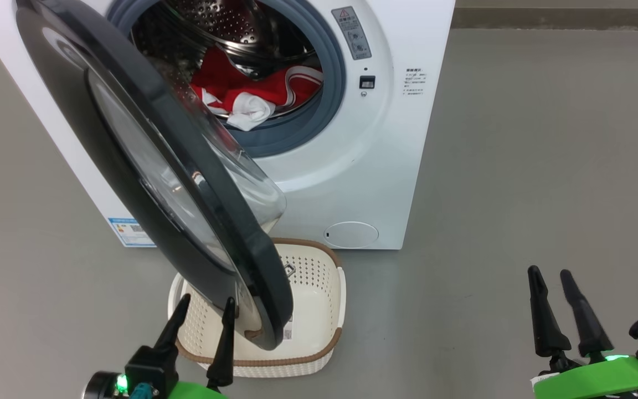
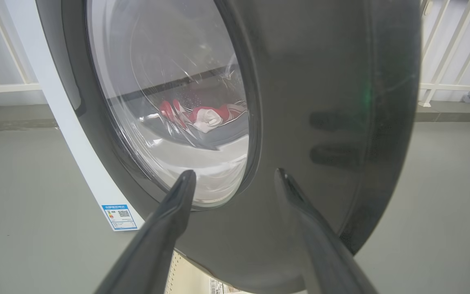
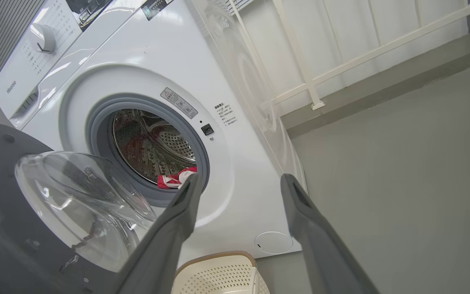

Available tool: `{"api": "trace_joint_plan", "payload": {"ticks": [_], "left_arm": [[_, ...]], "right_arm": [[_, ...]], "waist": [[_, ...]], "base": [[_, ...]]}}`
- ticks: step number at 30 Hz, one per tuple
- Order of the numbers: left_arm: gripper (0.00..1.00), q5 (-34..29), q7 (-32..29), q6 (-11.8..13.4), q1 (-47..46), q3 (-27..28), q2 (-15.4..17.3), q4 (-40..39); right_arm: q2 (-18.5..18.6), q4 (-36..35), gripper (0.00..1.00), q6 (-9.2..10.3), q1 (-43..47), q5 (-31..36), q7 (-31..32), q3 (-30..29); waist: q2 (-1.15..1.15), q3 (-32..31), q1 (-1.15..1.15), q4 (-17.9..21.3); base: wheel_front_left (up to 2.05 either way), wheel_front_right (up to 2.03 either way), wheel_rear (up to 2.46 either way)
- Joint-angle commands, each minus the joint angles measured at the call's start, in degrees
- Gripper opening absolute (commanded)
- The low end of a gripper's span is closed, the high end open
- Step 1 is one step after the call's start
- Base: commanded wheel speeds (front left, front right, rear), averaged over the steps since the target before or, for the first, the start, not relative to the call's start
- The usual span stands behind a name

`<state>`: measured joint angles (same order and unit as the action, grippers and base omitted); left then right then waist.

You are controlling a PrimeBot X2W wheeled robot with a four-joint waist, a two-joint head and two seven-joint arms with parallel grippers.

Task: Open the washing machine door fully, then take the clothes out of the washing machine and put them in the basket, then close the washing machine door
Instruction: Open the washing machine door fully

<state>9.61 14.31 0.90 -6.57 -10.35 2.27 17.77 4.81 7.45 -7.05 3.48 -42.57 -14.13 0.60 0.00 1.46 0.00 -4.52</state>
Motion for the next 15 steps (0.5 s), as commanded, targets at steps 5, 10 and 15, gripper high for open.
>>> {"api": "trace_joint_plan", "payload": {"ticks": [5,10,15], "left_arm": [[1.0,-0.63,0.69,-0.25,-0.09,2.28,0.68,-1.12],[1.0,-0.64,0.69,-0.29,0.04,2.27,0.67,-0.91],[1.0,-0.56,0.69,-0.23,0.15,2.29,0.67,-0.65]], "right_arm": [[-1.33,-3.62,1.0,-0.44,-0.15,15.65,-0.44,-2.37],[-1.85,-3.67,1.0,-0.44,1.01,25.77,0.23,-2.98],[-1.91,-1.18,1.0,-0.44,1.98,28.0,0.03,-2.53]], "waist": [[0.0,-0.43,0.0,0.2],[0.0,-0.75,0.0,0.0],[0.0,-0.98,0.0,-0.1]], "base": [[0.0,0.0,0.0],[0.0,0.0,0.0],[0.0,0.0,0.0]]}}
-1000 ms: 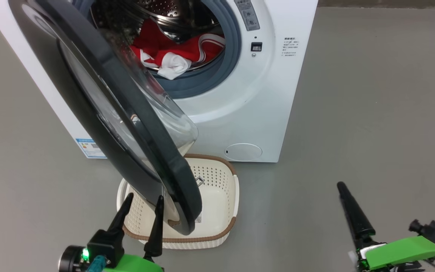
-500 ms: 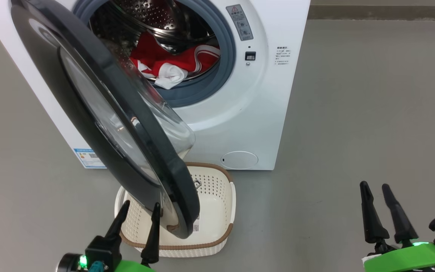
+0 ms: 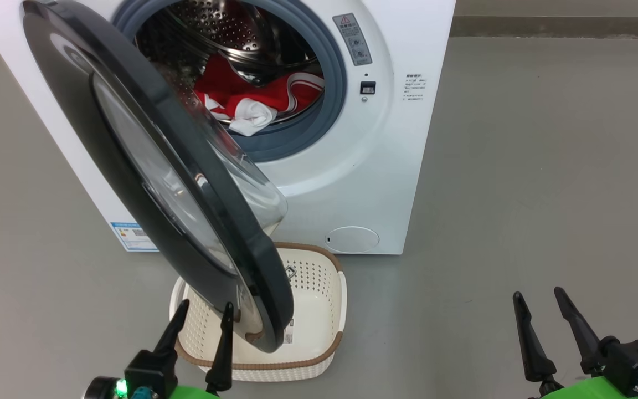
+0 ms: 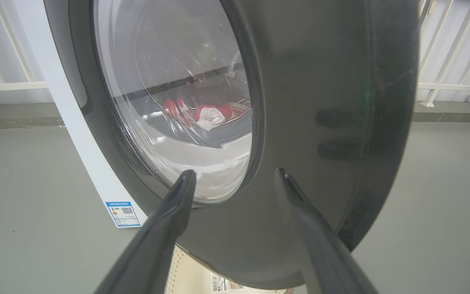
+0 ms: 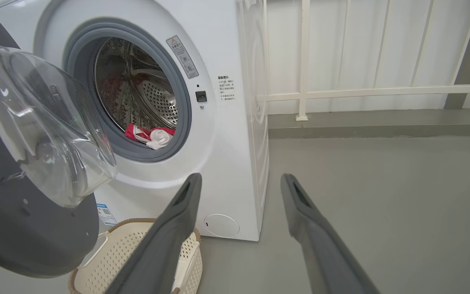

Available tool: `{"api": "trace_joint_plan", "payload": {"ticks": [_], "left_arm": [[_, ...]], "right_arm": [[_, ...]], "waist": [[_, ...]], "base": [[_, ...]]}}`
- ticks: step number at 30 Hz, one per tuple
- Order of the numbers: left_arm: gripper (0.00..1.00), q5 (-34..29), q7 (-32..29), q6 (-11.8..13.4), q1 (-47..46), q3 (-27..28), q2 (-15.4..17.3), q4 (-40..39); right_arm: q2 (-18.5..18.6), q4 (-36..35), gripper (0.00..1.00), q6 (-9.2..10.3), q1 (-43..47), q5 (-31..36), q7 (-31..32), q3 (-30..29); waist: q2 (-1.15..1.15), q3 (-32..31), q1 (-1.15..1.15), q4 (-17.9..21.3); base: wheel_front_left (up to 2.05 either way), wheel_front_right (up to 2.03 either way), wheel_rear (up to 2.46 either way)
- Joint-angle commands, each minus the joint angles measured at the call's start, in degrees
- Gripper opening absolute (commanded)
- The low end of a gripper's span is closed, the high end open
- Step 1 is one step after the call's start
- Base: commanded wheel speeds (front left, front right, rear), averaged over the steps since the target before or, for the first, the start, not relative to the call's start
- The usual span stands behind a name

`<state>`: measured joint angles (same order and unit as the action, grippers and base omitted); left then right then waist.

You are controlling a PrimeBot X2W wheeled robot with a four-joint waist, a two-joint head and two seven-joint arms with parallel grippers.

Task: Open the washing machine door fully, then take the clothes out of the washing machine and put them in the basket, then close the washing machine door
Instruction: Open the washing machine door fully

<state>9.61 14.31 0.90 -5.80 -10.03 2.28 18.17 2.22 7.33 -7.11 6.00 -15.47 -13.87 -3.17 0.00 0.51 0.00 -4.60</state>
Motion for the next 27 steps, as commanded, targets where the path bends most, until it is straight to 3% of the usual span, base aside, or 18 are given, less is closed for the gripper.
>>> {"api": "trace_joint_plan", "payload": {"ticks": [1,11,27], "left_arm": [[1.0,-0.54,0.69,-0.22,-0.6,1.94,0.65,-0.99],[1.0,-0.4,0.69,-0.31,-0.4,2.1,0.65,-0.39],[1.0,-0.11,0.69,-0.31,-0.2,2.02,0.65,0.2]], "right_arm": [[0.67,-0.38,1.0,-0.37,-0.47,0.87,-0.31,1.22],[0.66,4.43,1.0,-0.37,-1.07,1.44,-0.82,1.51],[0.66,6.37,1.0,-0.37,-1.56,1.31,-1.05,2.06]], "waist": [[0.0,-0.04,0.0,-0.04],[0.0,-0.4,0.0,-0.03],[0.0,-0.83,0.0,-0.03]], "base": [[0.0,0.0,0.0],[0.0,0.0,0.0],[0.0,0.0,0.0]]}}
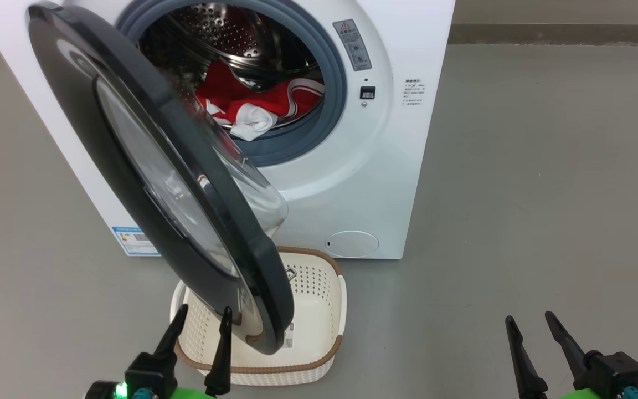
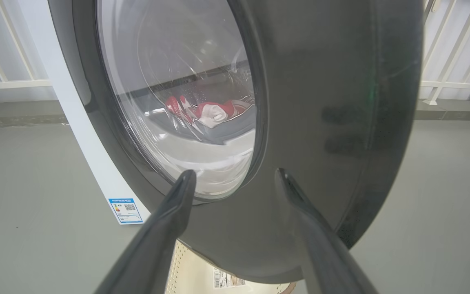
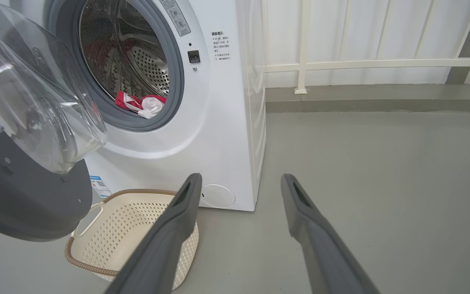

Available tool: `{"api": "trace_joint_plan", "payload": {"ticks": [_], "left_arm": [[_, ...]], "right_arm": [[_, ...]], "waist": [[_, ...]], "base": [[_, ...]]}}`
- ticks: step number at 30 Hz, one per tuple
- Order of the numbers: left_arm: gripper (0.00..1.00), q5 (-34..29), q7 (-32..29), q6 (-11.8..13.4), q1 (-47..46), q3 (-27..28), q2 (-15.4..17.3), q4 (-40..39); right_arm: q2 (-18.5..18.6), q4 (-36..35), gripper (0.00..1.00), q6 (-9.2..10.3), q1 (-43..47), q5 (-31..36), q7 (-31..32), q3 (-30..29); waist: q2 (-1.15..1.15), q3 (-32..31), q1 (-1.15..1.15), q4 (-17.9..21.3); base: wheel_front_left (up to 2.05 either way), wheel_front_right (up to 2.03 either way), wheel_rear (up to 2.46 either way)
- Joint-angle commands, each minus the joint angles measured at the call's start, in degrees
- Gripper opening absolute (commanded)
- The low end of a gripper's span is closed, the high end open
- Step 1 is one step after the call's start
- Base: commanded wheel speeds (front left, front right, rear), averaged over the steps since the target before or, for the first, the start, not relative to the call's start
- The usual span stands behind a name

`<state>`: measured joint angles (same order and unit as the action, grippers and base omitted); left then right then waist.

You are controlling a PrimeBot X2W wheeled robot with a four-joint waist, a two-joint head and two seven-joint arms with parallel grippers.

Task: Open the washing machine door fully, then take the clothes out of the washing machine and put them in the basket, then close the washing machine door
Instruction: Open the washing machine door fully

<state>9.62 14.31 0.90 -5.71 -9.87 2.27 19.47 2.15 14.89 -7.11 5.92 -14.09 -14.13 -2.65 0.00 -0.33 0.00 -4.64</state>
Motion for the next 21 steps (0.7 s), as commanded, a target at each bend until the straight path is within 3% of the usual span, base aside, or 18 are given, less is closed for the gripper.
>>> {"api": "trace_joint_plan", "payload": {"ticks": [1,3,4,6,7,14,21], "left_arm": [[1.0,-0.12,0.69,-0.3,-0.32,1.87,0.66,-1.09],[1.0,-0.1,0.69,-0.32,-0.36,1.86,0.67,-1.03],[0.94,-0.08,0.69,-0.33,-0.39,1.86,0.67,-0.98],[0.04,0.02,0.69,-0.4,-0.43,1.83,0.68,-0.84],[0.0,0.12,0.69,-0.49,-0.45,1.79,0.68,-0.75],[0.0,0.41,0.69,-0.32,-1.07,2.05,0.77,-1.37],[0.0,1.41,0.69,1.16,-2.62,5.03,0.82,-8.3]], "right_arm": [[0.73,-1.15,1.0,-0.37,-1.52,-0.1,-0.79,1.61],[0.73,-1.0,1.0,-0.37,-1.58,-0.13,-0.8,1.71],[0.73,-0.95,1.0,-0.37,-1.62,-0.15,-0.81,1.74],[0.73,-0.84,1.0,-0.37,-1.67,-0.19,-0.82,1.81],[0.73,-0.79,1.0,-0.37,-1.68,-0.19,-0.82,1.79],[0.73,-0.54,1.0,-0.37,-1.76,-0.07,-0.84,1.56],[0.73,-0.6,1.0,-0.37,-1.88,0.16,-0.85,1.68]], "waist": [[0.0,0.01,0.0,0.04],[0.0,0.02,0.0,0.11],[0.0,0.03,0.0,0.13],[0.0,0.0,0.0,0.2],[0.0,-0.01,0.0,0.22],[0.0,-0.17,0.0,0.27],[0.0,-0.22,0.0,0.21]], "base": [[0.0,0.0,0.0],[0.0,0.0,0.0],[0.0,0.0,0.0],[0.0,0.0,0.0],[0.0,0.0,0.0],[0.0,0.0,0.0],[0.0,0.0,0.0]]}}
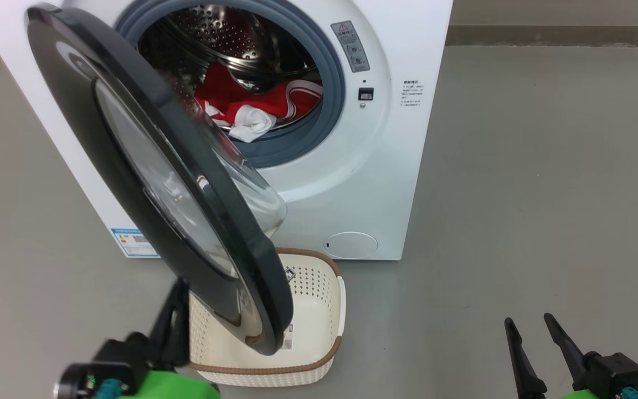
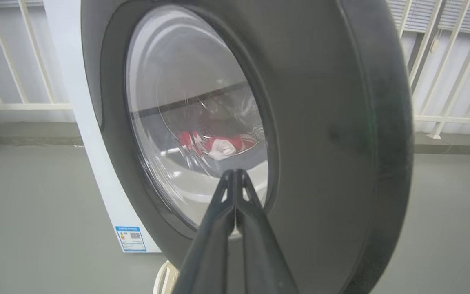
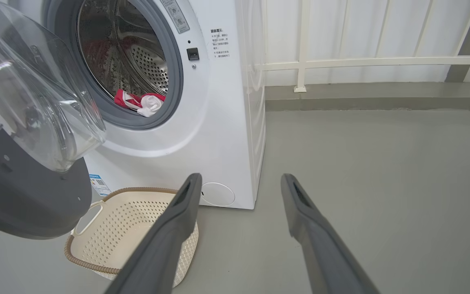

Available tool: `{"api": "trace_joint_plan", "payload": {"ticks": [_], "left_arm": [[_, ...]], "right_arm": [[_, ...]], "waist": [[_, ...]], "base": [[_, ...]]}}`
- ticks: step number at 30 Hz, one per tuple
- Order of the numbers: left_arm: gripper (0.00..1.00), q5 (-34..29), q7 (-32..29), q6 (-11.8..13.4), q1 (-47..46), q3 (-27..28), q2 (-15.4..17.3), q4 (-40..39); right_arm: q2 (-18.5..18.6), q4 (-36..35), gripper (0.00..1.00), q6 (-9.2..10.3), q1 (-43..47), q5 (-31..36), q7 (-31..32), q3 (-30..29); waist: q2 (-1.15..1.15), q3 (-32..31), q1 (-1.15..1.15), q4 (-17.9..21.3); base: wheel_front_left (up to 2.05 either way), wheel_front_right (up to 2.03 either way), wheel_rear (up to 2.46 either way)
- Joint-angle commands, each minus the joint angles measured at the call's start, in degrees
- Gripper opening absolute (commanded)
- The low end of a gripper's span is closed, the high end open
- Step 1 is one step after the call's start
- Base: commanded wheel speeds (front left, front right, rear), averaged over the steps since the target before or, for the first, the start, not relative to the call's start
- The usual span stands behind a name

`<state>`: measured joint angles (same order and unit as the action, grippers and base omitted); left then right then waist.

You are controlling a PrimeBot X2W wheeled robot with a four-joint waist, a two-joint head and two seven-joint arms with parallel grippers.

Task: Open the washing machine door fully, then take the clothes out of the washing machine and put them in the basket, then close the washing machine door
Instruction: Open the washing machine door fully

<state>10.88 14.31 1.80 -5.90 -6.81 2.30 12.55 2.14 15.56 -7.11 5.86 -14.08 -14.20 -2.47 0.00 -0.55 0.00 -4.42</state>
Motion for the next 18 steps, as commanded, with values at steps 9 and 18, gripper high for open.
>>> {"api": "trace_joint_plan", "payload": {"ticks": [9,18], "left_arm": [[0.0,-0.24,0.69,2.47,-6.67,5.68,0.92,-19.19],[0.0,-0.78,0.69,2.21,-8.91,-2.05,0.67,-31.45]], "right_arm": [[0.74,-1.46,1.0,-0.37,-2.11,0.32,-0.79,1.48],[0.74,-1.47,1.0,-0.37,-2.22,0.63,-0.79,1.97]], "waist": [[0.0,0.07,0.0,0.05],[0.0,-0.11,0.0,0.9]], "base": [[0.0,0.0,0.0],[0.0,0.0,0.0]]}}
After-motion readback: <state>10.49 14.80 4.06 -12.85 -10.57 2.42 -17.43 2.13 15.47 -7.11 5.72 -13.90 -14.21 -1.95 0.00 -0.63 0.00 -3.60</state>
